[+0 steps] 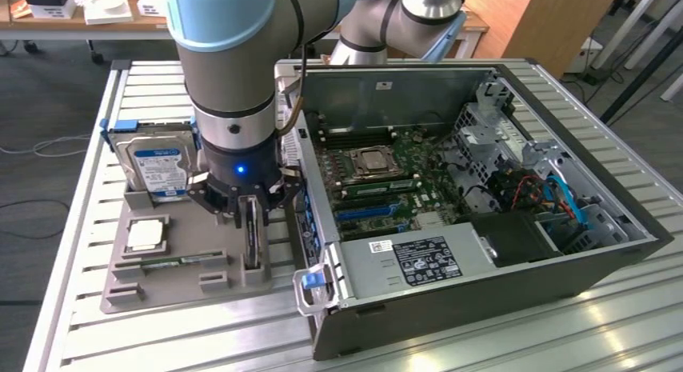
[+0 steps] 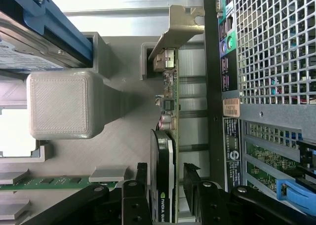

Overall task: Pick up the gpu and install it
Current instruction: 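Pick up the gpu and move the gpu toward the slot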

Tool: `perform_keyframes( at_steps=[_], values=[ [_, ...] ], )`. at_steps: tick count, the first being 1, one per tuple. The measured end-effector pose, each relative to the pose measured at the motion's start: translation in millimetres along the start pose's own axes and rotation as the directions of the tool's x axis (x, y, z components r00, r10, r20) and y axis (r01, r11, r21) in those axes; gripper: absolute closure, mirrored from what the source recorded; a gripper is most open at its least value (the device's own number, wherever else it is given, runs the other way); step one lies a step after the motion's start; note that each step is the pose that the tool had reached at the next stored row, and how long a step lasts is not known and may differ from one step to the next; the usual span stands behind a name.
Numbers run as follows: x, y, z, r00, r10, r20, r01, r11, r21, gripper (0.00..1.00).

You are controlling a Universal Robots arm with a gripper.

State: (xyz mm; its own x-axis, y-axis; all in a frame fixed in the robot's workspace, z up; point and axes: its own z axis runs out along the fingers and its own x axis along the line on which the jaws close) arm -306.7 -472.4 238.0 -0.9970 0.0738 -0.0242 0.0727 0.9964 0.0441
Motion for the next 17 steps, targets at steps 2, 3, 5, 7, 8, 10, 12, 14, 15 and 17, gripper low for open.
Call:
perform_keyframes(
  at_steps=[2, 3, 5, 7, 8, 10, 12, 14, 15, 17],
  values=[
    [0.0, 0.0, 0.0, 1.0000, 0.000, -0.0001, 0.000, 1.0000, 0.0001, 0.57],
    [0.0, 0.0, 0.1, 1.0000, 0.000, -0.0002, 0.000, 1.0000, 0.0002, 0.57],
    [0.0, -0.1, 1.1, 1.0000, 0.000, 0.0000, 0.000, 1.0000, -0.0001, 0.57],
    [0.1, -0.1, 1.0, 1.0000, 0.000, -0.0002, 0.000, 1.0000, 0.0002, 0.57],
    [0.0, -0.1, 1.1, 1.0000, 0.000, -0.0002, 0.000, 1.0000, 0.0002, 0.57],
    [0.0, -0.1, 1.4, 1.0000, 0.000, 0.0000, 0.000, 1.0000, 0.0000, 0.57],
    [0.1, -0.1, 2.4, 1.0000, 0.000, 0.0001, 0.000, 1.0000, -0.0002, 0.57],
    [0.1, -0.1, 2.3, 1.0000, 0.000, -0.0001, 0.000, 1.0000, 0.0000, 0.57],
    [0.1, -0.1, 2.3, 1.0000, 0.000, -0.0001, 0.000, 1.0000, 0.0001, 0.57],
    [0.1, -0.1, 2.4, 1.0000, 0.000, -0.0002, 0.000, 1.0000, 0.0002, 0.57]
  ],
)
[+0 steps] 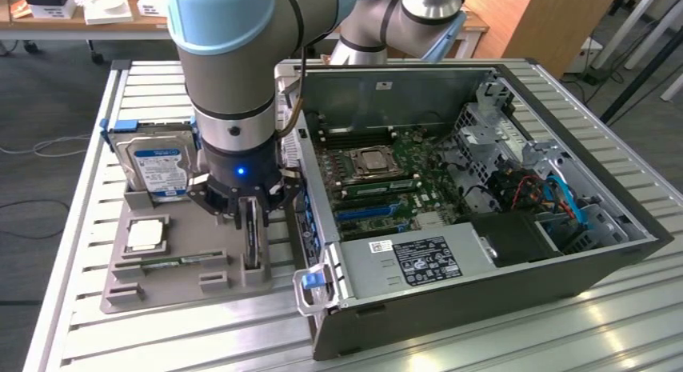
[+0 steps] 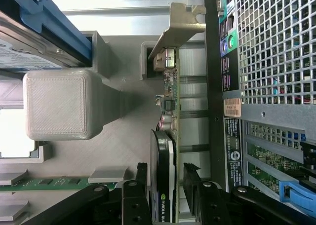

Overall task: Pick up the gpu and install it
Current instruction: 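Pick up the gpu and move the gpu toward the slot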

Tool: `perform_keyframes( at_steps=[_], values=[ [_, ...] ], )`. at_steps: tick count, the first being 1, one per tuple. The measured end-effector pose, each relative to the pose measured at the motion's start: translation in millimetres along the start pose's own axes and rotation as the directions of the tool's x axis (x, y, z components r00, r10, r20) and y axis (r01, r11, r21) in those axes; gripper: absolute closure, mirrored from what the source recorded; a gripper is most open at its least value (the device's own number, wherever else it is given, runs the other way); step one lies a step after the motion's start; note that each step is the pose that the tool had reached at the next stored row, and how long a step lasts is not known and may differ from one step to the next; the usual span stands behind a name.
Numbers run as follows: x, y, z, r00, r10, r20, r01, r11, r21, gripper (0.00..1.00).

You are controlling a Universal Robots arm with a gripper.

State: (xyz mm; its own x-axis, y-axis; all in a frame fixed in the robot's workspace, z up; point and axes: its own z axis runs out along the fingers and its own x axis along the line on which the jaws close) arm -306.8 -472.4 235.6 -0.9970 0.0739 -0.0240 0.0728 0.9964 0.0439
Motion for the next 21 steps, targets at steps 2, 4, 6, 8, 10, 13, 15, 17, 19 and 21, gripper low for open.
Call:
perform_keyframes(
  at_steps=[2, 4, 6, 8, 10, 13, 15, 17, 19, 21],
  values=[
    [0.0, 0.0, 0.6, 1.0000, 0.000, 0.0002, 0.000, 1.0000, -0.0003, 0.57],
    [0.0, 0.0, 0.5, 1.0000, 0.000, 0.0000, 0.000, 1.0000, -0.0001, 0.57],
    [0.0, 0.0, 0.7, 1.0000, 0.000, 0.0001, 0.000, 1.0000, -0.0001, 0.57],
    [0.0, 0.0, 1.7, 1.0000, 0.000, 0.0004, 0.000, 1.0000, -0.0005, 0.57],
    [0.0, 0.0, 1.6, 1.0000, 0.000, 0.0002, 0.000, 1.0000, -0.0002, 0.57],
    [0.0, -0.1, 1.6, 1.0000, 0.000, 0.0001, 0.000, 1.0000, -0.0002, 0.57],
    [0.0, -0.1, 1.9, 1.0000, 0.000, 0.0002, 0.000, 1.0000, -0.0002, 0.57],
    [0.0, -0.1, 2.3, 1.0000, 0.000, 0.0002, 0.000, 1.0000, -0.0002, 0.57],
    [0.0, -0.1, 2.6, 1.0000, 0.000, 0.0002, 0.000, 1.0000, -0.0002, 0.57],
    [0.0, -0.1, 2.6, 1.0000, 0.000, 0.0001, 0.000, 1.0000, -0.0002, 0.57]
  ],
)
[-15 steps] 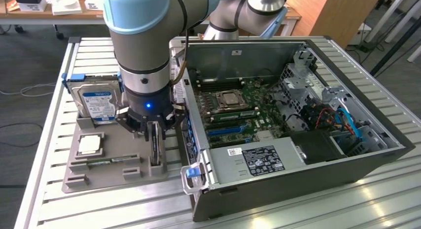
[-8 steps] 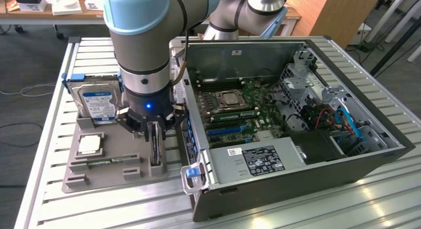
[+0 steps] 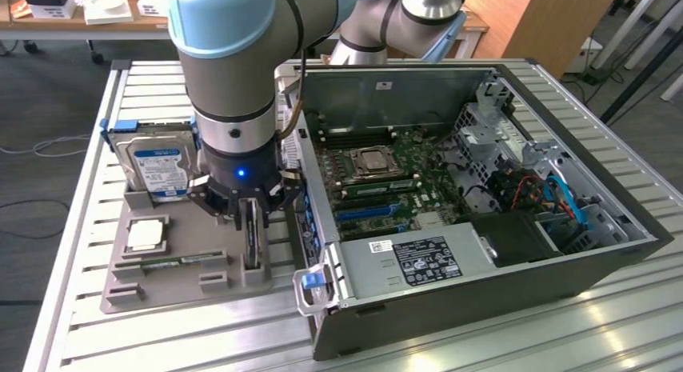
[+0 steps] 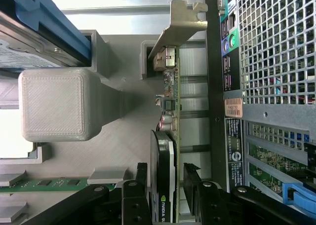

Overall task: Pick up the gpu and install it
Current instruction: 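Pick up the gpu and move the gpu toward the slot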

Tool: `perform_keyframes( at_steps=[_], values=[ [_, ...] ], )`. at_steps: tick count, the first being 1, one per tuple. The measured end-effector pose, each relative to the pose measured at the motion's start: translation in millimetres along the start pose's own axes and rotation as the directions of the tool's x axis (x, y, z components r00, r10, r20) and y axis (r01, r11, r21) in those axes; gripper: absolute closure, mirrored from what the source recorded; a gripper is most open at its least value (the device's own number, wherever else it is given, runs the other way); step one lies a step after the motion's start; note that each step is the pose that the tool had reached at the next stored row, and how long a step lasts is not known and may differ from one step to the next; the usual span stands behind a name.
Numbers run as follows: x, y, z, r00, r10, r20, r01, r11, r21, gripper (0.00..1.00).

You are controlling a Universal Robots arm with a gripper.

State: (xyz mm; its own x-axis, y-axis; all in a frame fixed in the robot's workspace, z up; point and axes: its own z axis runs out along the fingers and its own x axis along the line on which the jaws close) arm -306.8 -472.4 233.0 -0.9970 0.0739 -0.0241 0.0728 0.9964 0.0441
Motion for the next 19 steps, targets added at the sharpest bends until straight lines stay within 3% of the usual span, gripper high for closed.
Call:
perform_keyframes(
  at_steps=[14, 16, 19],
  values=[
    [0.0, 0.0, 0.3, 1.0000, 0.000, 0.0000, 0.000, 1.0000, 0.0000, 0.58],
    [0.0, 0.0, 0.4, 1.0000, 0.000, 0.0001, 0.000, 1.0000, -0.0001, 0.71],
    [0.0, 0.0, 0.4, 1.0000, 0.000, 0.0001, 0.000, 1.0000, 0.0000, 0.73]
  ],
)
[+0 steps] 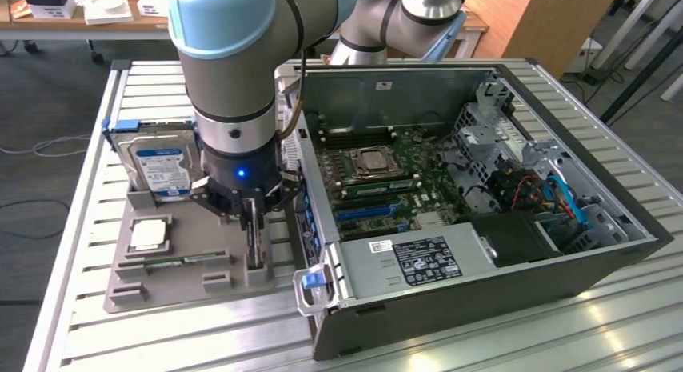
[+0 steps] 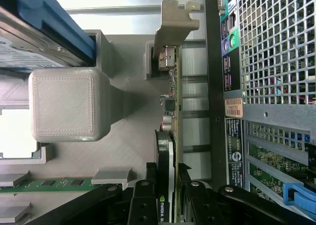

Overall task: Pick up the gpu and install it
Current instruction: 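Pick up the gpu and move the gpu toward the slot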

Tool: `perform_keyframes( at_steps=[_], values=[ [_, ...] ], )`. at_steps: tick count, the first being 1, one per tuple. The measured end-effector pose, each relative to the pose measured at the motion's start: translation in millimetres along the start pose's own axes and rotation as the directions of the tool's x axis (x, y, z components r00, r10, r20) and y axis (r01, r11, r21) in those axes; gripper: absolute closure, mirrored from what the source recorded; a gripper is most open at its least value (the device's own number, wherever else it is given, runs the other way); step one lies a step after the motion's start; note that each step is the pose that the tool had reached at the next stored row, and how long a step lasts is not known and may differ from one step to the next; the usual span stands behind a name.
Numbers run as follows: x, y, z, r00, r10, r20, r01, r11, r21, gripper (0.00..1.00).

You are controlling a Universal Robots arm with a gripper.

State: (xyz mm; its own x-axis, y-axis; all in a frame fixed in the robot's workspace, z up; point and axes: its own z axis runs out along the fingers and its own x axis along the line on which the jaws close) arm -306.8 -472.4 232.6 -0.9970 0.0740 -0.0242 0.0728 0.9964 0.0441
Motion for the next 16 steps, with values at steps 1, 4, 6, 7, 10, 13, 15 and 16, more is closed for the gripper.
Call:
perform_keyframes(
  at_steps=[1, 4, 6, 7, 10, 13, 15, 16],
  values=[
    [0.0, 0.0, 0.0, 1.0000, 0.000, -0.0001, 0.000, 1.0000, 0.0000, 0.73],
    [0.0, 0.0, 0.0, 1.0000, 0.000, -0.0001, 0.000, 1.0000, 0.0000, 0.73],
    [0.0, 0.0, 0.0, 1.0000, 0.000, -0.0001, 0.000, 1.0000, 0.0000, 0.73],
    [0.0, 0.0, 0.1, 1.0000, 0.000, -0.0001, 0.000, 1.0000, 0.0000, 0.73],
    [0.0, 0.0, 0.1, 1.0000, 0.000, -0.0001, 0.000, 1.0000, 0.0001, 0.73],
    [0.0, 0.0, 0.1, 1.0000, 0.000, -0.0001, 0.000, 1.0000, 0.0000, 0.73],
    [0.0, 0.0, 0.1, 1.0000, 0.000, -0.0001, 0.000, 1.0000, 0.0000, 0.73],
    [0.0, 0.0, -0.2, 1.0000, 0.000, 0.0001, 0.000, 1.0000, -0.0002, 0.73]
  ],
)
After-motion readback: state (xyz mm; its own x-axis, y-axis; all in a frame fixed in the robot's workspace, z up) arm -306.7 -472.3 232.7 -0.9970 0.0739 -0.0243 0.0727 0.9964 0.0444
